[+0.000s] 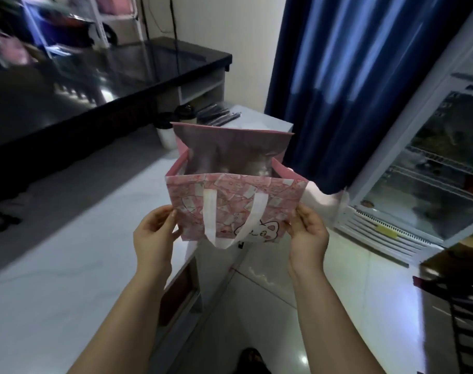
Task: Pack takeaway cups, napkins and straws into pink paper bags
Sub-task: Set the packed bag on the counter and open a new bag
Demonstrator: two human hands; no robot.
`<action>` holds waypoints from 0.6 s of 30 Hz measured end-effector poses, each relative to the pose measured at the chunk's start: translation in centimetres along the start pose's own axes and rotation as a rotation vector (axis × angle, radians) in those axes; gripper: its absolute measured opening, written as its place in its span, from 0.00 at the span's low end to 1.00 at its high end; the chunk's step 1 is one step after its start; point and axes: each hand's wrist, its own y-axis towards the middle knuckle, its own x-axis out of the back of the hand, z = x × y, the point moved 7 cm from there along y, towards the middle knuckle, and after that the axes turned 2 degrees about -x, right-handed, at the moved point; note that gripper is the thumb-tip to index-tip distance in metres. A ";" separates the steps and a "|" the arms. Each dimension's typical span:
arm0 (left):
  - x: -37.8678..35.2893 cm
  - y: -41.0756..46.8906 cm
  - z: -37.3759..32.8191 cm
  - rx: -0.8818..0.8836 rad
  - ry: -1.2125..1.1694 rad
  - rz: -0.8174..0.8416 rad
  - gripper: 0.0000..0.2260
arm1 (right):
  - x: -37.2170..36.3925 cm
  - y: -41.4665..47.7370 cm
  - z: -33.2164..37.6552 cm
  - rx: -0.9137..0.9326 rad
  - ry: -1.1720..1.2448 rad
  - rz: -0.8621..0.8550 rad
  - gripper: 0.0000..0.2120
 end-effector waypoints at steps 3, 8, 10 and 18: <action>-2.5 2.2 -1.1 -0.020 -0.043 -0.078 0.04 | -3.1 4.9 1.7 0.011 0.002 0.112 0.10; -4.6 3.9 -1.5 -0.083 -0.073 -0.182 0.04 | -7.7 11.1 2.0 -0.009 -0.001 0.252 0.10; -4.0 4.0 -1.2 -0.091 -0.049 -0.235 0.04 | -9.4 12.0 0.8 -0.021 -0.018 0.314 0.11; 2.3 5.1 -0.3 -0.061 0.033 -0.488 0.06 | -16.7 12.0 -5.5 -0.102 -0.121 0.521 0.12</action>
